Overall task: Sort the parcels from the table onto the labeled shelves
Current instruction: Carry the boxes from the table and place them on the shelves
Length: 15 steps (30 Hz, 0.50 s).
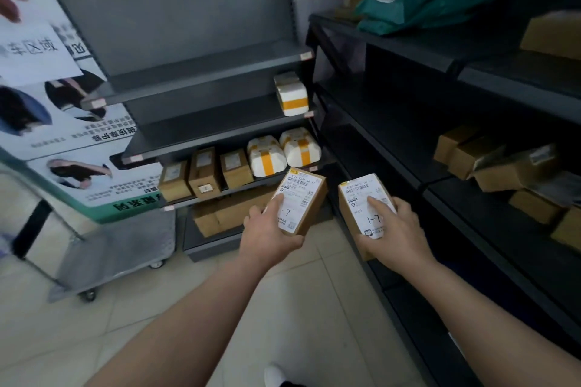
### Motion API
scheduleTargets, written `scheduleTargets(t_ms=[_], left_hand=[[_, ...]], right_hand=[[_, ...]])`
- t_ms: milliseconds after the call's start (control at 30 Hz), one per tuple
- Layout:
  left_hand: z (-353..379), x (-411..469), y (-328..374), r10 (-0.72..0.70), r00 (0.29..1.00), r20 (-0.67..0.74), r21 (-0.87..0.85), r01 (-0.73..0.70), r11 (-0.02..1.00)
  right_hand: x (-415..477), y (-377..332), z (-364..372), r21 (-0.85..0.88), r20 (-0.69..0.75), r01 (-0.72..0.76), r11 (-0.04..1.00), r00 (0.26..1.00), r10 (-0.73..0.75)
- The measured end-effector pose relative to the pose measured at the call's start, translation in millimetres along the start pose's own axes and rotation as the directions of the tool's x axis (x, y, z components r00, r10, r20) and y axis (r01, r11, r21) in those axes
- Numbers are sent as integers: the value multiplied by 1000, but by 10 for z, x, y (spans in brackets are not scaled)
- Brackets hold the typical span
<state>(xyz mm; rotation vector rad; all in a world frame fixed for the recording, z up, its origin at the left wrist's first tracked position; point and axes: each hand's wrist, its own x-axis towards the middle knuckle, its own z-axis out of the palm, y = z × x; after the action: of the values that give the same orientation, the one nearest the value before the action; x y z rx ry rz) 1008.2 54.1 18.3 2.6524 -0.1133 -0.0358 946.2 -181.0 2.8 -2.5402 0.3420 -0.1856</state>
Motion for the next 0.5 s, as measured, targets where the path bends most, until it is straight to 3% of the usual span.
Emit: scheduleTargets(t_ms=[500], left_hand=[[-645, 2365, -996, -96, 995, -12, -40, 96, 995]], right_hand=[[2054, -1387, 766, -29, 4, 44, 999, 999, -44]])
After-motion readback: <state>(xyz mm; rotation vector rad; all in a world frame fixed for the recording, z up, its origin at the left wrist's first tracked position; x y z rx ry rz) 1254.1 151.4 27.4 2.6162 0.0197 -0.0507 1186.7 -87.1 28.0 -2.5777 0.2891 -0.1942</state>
